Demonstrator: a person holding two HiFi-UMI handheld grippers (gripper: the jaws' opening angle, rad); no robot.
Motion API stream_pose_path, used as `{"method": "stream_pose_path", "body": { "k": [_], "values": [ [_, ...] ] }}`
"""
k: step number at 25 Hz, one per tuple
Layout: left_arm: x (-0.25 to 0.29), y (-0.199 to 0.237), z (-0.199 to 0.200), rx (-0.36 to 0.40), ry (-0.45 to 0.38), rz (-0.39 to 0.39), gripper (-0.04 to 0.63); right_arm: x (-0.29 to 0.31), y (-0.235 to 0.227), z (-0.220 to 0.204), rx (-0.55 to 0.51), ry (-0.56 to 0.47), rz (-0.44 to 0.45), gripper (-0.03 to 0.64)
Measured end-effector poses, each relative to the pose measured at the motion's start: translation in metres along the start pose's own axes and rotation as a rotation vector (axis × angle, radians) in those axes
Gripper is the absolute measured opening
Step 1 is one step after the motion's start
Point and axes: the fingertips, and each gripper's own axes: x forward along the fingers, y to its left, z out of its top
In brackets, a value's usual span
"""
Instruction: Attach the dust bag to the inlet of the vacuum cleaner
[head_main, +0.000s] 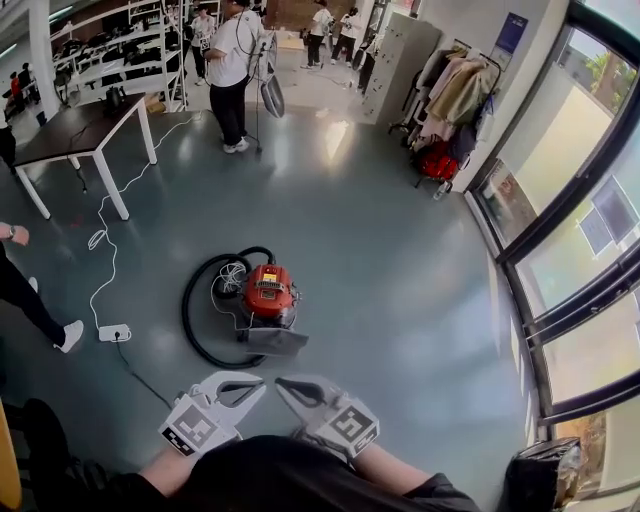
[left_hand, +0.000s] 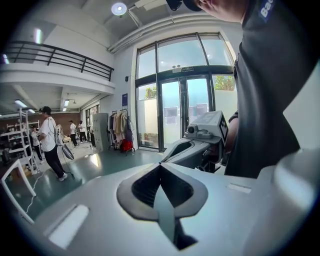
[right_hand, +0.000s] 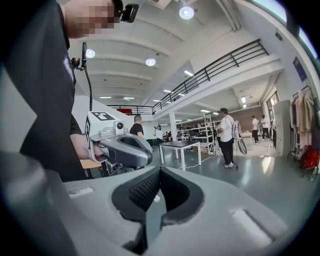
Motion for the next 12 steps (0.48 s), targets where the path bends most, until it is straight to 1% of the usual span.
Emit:
{"method": "stream_pose_path", "body": {
  "k": [4, 8, 12],
  "values": [
    [0.0, -0.007, 0.004, -0.002, 0.001, 0.01, 0.015, -0.006, 0.007, 0.013, -0.019, -0.013, 0.013, -0.008],
    [0.003, -0.011, 0.002, -0.006, -0.002, 0.009, 0.015, -0.007, 0.011, 0.007, -0.026, -0.013, 0.031, -0.008],
    [0.006, -0.018, 0.0, -0.012, -0.002, -0.003, 0.016, -0.012, 0.01, 0.005, -0.026, -0.008, 0.017, -0.008]
  ]
}}
